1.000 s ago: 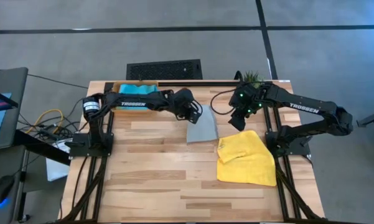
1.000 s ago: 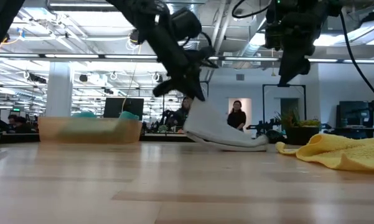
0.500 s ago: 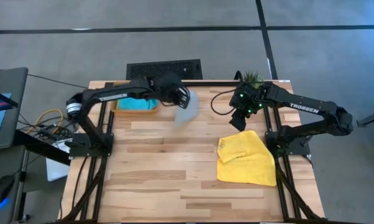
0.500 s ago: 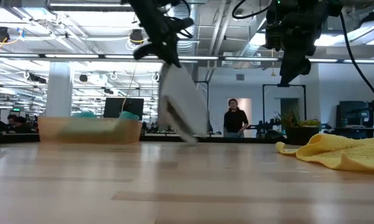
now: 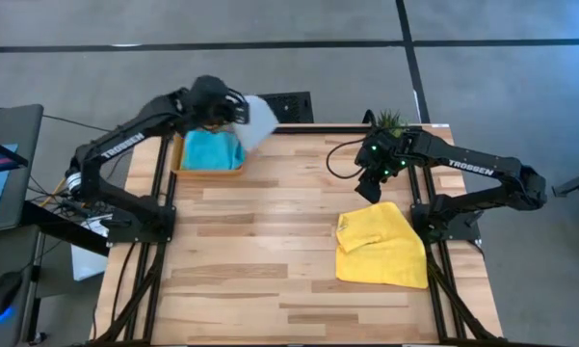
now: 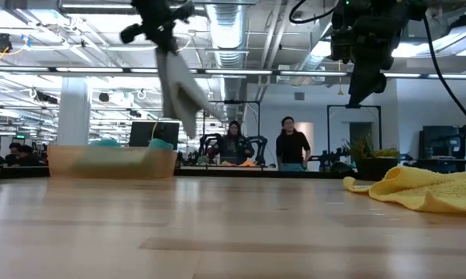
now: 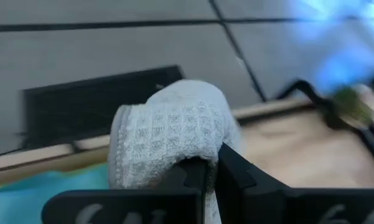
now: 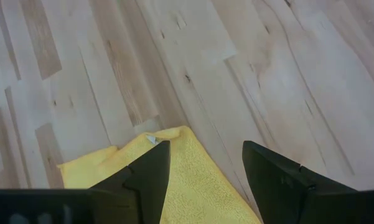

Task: Fold microfiber towels
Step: Put the gray microfiber towel into the orange bin

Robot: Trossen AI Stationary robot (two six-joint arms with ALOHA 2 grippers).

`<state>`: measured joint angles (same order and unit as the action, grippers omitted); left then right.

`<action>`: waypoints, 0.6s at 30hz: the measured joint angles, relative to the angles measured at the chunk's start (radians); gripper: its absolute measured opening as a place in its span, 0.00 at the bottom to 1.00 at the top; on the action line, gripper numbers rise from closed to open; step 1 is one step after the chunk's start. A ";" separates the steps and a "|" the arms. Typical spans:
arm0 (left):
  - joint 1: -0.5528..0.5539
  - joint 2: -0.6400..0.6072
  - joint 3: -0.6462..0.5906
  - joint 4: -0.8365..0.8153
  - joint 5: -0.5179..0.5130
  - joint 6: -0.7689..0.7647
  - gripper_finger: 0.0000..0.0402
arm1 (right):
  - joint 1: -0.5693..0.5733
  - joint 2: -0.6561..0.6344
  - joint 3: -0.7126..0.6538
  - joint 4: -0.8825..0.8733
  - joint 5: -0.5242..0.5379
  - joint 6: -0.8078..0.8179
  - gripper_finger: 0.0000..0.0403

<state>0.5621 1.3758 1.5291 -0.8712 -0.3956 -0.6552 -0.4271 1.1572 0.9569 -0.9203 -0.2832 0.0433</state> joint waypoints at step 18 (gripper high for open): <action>0.329 0.022 -0.047 -0.019 0.083 0.124 0.00 | -0.001 0.000 0.000 0.019 0.000 0.000 0.56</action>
<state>0.8910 1.3979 1.4822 -0.8900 -0.3124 -0.5310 -0.4278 1.1572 0.9569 -0.9009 -0.2833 0.0437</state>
